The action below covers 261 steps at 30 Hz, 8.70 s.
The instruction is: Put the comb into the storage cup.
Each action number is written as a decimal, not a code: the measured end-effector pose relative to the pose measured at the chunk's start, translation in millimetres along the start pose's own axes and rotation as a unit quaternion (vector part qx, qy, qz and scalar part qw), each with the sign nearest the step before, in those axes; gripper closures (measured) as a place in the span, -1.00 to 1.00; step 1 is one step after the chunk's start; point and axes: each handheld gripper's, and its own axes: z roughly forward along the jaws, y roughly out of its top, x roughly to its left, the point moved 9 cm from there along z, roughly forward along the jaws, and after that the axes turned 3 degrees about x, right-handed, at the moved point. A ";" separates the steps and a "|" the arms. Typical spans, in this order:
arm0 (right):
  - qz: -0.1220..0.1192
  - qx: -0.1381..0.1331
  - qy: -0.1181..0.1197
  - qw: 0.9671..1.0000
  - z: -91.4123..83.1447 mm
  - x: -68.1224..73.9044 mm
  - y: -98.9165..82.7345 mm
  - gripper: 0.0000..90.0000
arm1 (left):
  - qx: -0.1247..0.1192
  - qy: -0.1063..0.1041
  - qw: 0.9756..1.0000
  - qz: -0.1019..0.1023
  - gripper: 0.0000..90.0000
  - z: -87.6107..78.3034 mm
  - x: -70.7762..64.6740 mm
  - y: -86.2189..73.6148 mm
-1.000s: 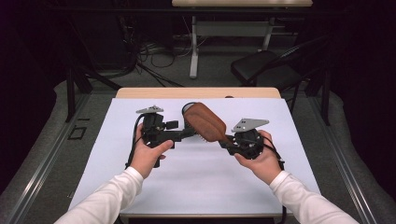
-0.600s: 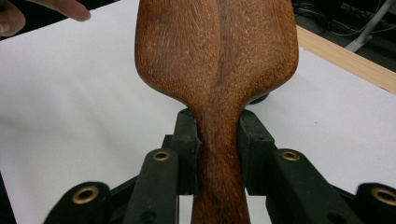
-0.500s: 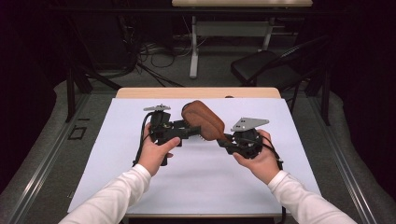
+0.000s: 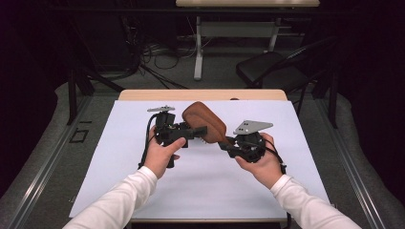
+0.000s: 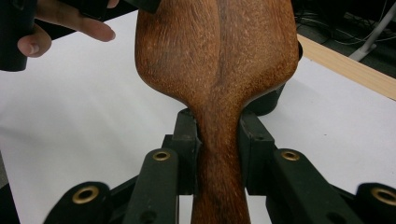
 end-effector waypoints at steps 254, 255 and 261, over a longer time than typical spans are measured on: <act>0.060 -0.103 -0.013 0.993 -18.1 -17.8 30.8 -1.00 | -0.261 0.113 0.933 -0.220 0.07 -68.6 87.3 108.1; 0.060 -0.105 -0.014 0.993 -18.2 -18.2 30.6 -1.00 | -0.262 0.115 0.933 -0.220 0.07 -69.2 87.9 108.8; 0.065 -0.109 -0.012 0.992 -21.6 -18.1 29.8 -1.00 | -0.269 0.128 0.930 -0.218 0.07 -70.6 90.8 111.0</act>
